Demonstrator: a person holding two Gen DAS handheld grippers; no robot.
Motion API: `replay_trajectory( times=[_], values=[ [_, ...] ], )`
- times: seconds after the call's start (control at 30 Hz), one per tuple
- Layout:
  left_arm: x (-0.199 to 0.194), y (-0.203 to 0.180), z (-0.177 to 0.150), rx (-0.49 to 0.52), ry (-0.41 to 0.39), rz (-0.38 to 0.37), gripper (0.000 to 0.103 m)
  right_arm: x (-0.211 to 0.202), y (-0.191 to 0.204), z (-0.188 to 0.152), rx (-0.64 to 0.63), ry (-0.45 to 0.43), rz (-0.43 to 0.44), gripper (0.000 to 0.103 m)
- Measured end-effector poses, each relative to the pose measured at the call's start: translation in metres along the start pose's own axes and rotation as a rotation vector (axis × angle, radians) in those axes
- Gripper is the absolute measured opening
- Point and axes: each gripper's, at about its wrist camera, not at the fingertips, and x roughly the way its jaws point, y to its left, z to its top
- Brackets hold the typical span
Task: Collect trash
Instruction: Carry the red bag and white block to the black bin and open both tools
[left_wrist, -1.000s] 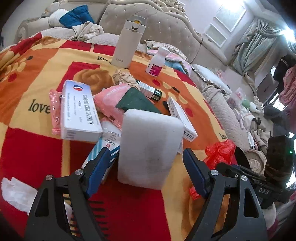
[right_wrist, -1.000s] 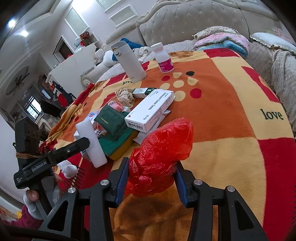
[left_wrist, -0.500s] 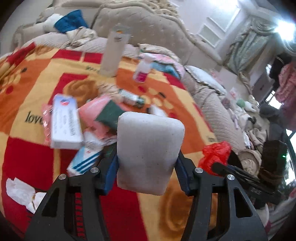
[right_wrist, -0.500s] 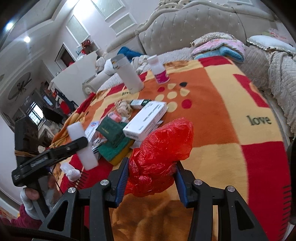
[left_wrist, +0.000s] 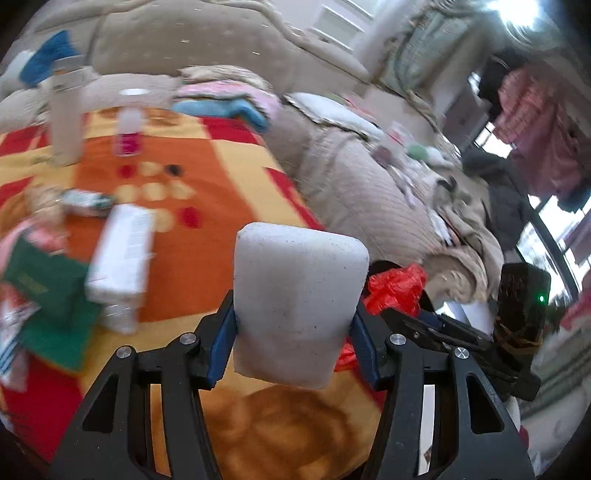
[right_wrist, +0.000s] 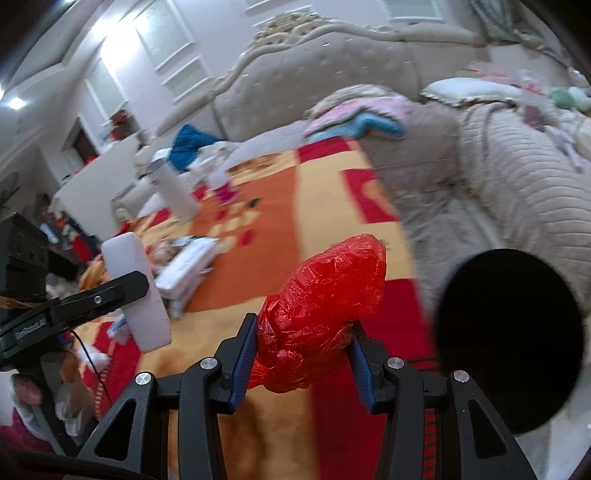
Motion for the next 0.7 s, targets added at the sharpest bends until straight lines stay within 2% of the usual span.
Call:
replay_trajectory(
  times=[0.27, 0.5, 0.6, 0.67, 0.7],
  values=[
    [0.067, -0.065, 0.01, 0.047, 0.085, -0.111, 0.055, -0.027, -0.079, 0.003, 0.086, -0.036, -0.178, 0.045],
    [0.107, -0.103, 0.014, 0.063, 0.115, -0.167, 0.057, -0.029, -0.124, -0.002, 0.14, -0.024, -0.267, 0.046],
    [0.122, -0.112, 0.015, 0.065, 0.126, -0.182, 0.061, -0.029, -0.137, -0.005, 0.163, -0.026, -0.289, 0.054],
    [0.129, -0.115, 0.015, 0.06, 0.133, -0.195, 0.068, -0.028, -0.142, -0.007, 0.179, -0.023, -0.292, 0.064],
    [0.131, -0.116, 0.015, 0.055, 0.134, -0.199, 0.072, -0.028, -0.144, -0.007, 0.187, -0.023, -0.291, 0.073]
  ],
)
